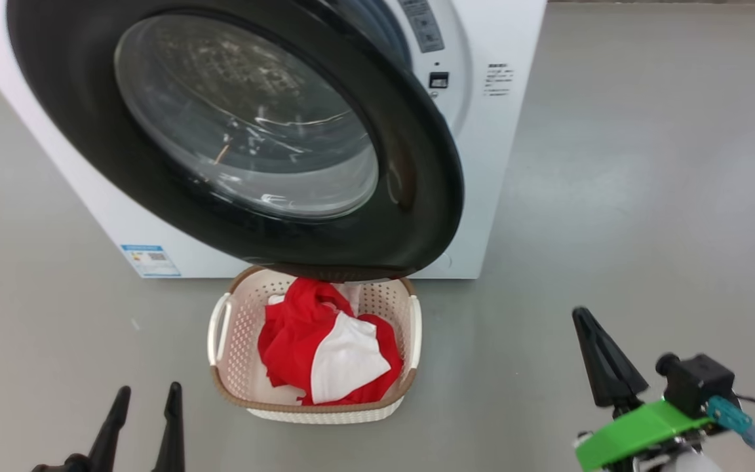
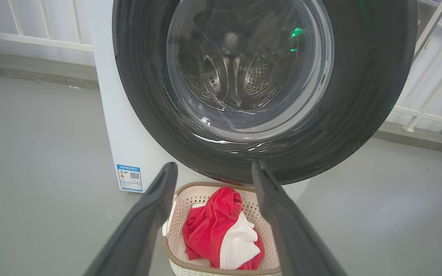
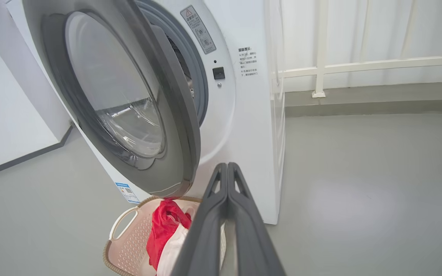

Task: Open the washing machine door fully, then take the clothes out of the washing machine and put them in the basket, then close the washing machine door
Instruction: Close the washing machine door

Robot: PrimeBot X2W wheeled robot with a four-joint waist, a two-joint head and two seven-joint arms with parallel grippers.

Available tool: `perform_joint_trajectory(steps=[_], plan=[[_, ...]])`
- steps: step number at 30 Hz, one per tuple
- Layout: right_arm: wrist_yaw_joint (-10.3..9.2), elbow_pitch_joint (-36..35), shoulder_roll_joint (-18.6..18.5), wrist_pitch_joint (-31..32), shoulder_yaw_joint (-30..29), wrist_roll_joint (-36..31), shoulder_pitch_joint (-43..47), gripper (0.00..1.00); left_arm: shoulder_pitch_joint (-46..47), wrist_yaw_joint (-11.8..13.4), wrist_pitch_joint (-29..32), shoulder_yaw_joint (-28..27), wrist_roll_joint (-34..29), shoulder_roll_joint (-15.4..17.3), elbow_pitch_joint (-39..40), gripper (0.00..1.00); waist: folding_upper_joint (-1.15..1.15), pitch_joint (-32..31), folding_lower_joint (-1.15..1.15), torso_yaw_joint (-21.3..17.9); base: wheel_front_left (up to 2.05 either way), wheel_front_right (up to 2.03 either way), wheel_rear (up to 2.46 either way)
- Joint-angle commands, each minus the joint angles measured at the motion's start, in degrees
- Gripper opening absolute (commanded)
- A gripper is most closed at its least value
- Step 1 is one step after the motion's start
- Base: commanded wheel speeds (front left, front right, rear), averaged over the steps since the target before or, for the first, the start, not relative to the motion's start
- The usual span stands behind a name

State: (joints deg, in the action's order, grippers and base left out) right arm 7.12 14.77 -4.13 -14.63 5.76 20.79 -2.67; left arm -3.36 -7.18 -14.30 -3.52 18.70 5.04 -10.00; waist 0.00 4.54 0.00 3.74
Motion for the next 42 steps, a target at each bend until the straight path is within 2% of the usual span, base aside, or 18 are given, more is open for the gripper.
perform_joint_trajectory(steps=[1, 10, 22, 42], plan=[[0.36, -1.2, -0.1, -0.4, 1.6, 0.4, -3.0, 0.0, 2.3, -0.3, -0.7, -1.5, 0.0, 0.3, 1.7, 1.0, 0.0, 0.4, 0.0, 1.3, 0.0, 0.0, 0.0], [0.36, 1.4, 0.7, -0.4, 5.5, 1.3, -9.9, 0.0, 3.1, -0.3, -0.7, 0.1, 0.3, -0.6, 1.5, 1.0, 0.0, 0.9, 0.0, 5.4, 0.0, 0.0, 0.0], [0.36, 5.8, 1.1, -0.4, 5.6, 1.9, -19.9, 0.0, 6.3, -0.3, -0.7, 2.6, 1.9, -1.4, 1.7, 1.0, 0.0, 5.6, 0.0, 10.0, 0.0, 0.0, 0.0], [0.36, 7.7, 1.1, -0.4, 2.3, 2.5, -27.6, 0.0, 9.6, -0.3, -0.7, 4.3, 2.0, -1.8, 2.0, 1.0, 0.0, 10.1, 0.0, 11.2, 0.0, 0.0, 0.0]])
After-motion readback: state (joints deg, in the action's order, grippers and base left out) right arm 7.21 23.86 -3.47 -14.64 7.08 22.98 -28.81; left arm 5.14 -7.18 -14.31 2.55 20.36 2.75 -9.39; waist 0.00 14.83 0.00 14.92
